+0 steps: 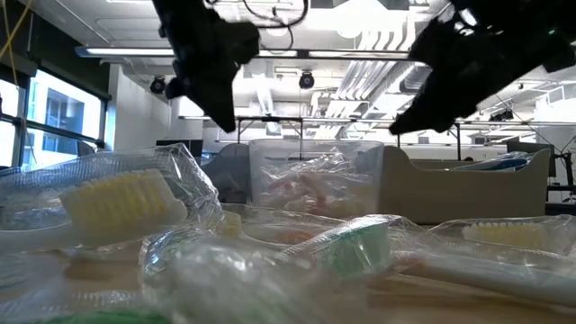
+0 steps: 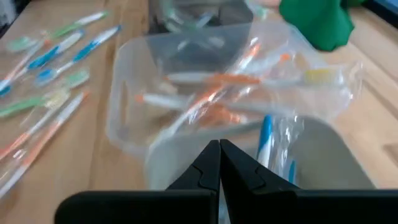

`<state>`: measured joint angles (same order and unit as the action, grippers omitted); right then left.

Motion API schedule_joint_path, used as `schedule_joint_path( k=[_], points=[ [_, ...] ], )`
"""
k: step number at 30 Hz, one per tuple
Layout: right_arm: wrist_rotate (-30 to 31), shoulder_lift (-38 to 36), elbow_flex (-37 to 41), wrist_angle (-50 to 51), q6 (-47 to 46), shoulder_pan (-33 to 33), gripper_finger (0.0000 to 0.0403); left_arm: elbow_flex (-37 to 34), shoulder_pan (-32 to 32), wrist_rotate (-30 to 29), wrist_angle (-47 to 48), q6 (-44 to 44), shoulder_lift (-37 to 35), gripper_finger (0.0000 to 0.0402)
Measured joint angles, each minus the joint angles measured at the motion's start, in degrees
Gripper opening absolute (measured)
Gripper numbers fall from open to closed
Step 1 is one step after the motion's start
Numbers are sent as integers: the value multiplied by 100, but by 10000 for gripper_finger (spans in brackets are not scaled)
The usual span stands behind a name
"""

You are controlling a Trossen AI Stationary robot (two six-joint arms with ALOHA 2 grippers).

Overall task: Pick & Place Toothbrushes
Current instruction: Adjust the bins on the table

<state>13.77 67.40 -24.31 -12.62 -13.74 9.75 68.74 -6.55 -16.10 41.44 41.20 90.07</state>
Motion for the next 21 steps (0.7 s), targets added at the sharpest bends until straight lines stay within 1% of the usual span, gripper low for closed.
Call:
schedule_joint_path(
  k=[3, 8, 14, 21],
  points=[
    [-23, -305, 1, 98, -2, 105, 2, 1, -238, -138, 68, -186, -121, 0],
    [-35, -681, 7, 272, 3, 293, 2, -1, -668, -183, 94, -359, -164, 0],
    [-42, -781, 9, 284, 3, 519, 2, -1, -1271, -183, 212, -392, -164, 0],
    [-43, -783, 9, 293, 4, 605, 2, -1, -2026, -182, 159, -590, -164, 0]
  ],
)
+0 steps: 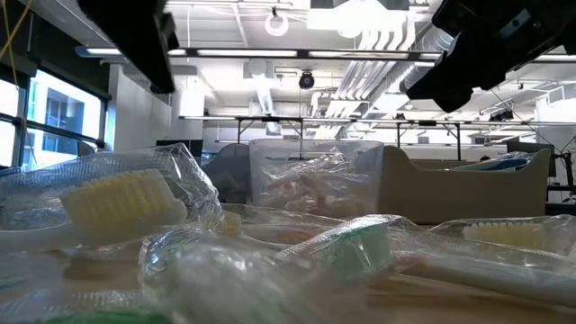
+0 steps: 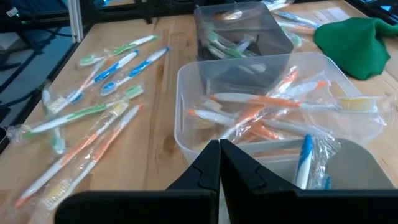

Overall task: Pick & Place Toothbrushes
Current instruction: Adjust the bins on the table

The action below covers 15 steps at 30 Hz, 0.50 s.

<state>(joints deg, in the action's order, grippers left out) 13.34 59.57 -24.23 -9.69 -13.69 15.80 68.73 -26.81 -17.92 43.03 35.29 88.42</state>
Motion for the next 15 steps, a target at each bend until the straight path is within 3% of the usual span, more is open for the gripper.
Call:
schedule_joint_path(
  k=[10, 15],
  points=[
    [0, 0, 0, 2, 43, -3, 2, 0, -327, 40, -88, 120, 2, 0],
    [0, 2, 0, 2, 44, -3, 2, 0, -316, 42, -646, 108, 2, 0]
  ],
)
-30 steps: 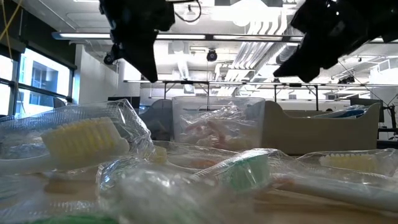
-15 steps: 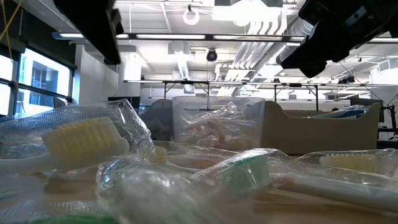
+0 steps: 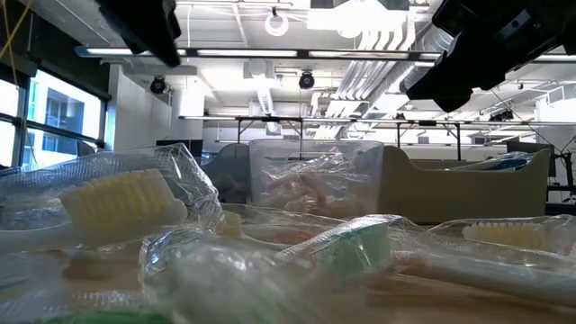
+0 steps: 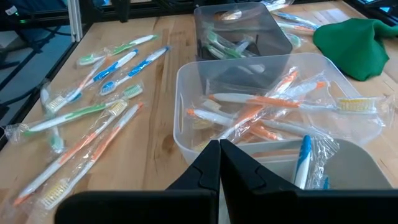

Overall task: Pick & Place Toothbrushes
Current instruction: Adjust the bins on the table

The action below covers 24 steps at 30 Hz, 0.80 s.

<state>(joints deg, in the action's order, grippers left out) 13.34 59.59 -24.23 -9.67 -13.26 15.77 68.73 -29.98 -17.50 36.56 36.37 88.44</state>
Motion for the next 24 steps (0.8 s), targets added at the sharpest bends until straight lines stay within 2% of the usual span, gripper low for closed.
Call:
schedule_joint_path(
  k=[10, 13, 24],
  points=[
    [0, -68, 0, 15, 110, 0, 2, 0, 0, -67, -746, -88, 46, 0],
    [0, -204, 0, 16, 111, 0, 2, -2, 0, -252, -808, -411, 203, 0],
    [-13, -560, 0, 324, 111, 108, 2, 5, 0, -266, -1823, -1540, 740, 2]
  ],
)
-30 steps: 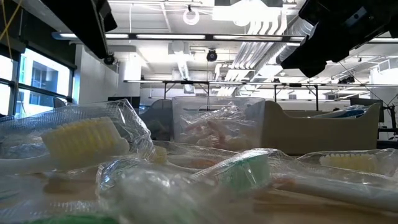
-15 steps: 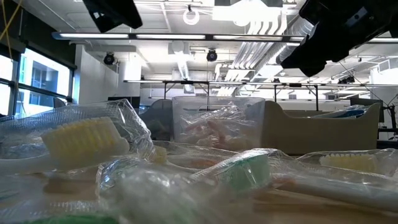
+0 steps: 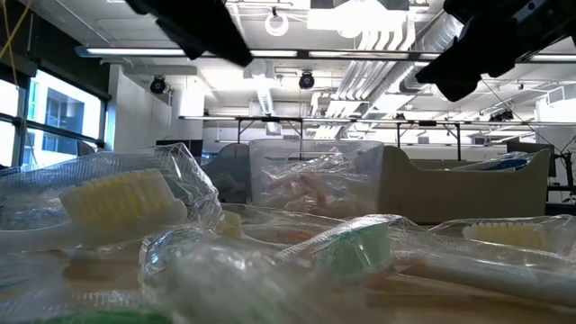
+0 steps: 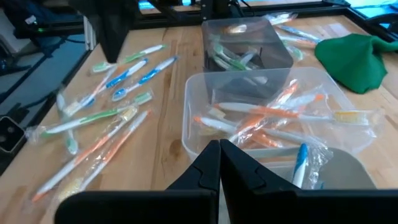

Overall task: Pick & Place Toothbrushes
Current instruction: Adjust the bins on the table

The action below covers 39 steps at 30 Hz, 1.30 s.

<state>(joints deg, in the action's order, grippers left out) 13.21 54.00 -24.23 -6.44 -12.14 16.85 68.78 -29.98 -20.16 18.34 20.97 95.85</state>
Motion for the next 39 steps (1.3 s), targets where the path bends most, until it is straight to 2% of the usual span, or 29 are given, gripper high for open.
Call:
schedule_joint_path(
  k=[3, 8, 11, 17, 23, 28, 32, 39],
  points=[
    [11, -2, -1, -21, 19, 3, 2, -11, 92, 10, -72, -12, 7, 17],
    [18, 0, -2, -32, 20, 3, 2, -7, 356, 20, -402, -7, 7, 72],
    [18, 0, -1, -18, 34, 3, 2, -5, 578, 355, -694, -110, 7, 94],
    [18, 0, -2, 49, 39, 3, 2, -5, 827, 456, -746, -591, 7, 99],
    [38, 0, -1, 202, 42, 3, 2, -7, 861, 616, -1062, -1337, 358, 100],
    [184, 0, 0, 260, 42, 3, 2, -1, 861, 799, -1440, -1388, 744, 125],
    [186, 1, -2, 256, 42, 1, 2, 10, 861, 1256, -1671, -1373, 952, 149],
    [186, 0, 0, 257, 42, 1, 2, -11, 861, 1493, -1667, -1368, 1295, 154]
  ],
)
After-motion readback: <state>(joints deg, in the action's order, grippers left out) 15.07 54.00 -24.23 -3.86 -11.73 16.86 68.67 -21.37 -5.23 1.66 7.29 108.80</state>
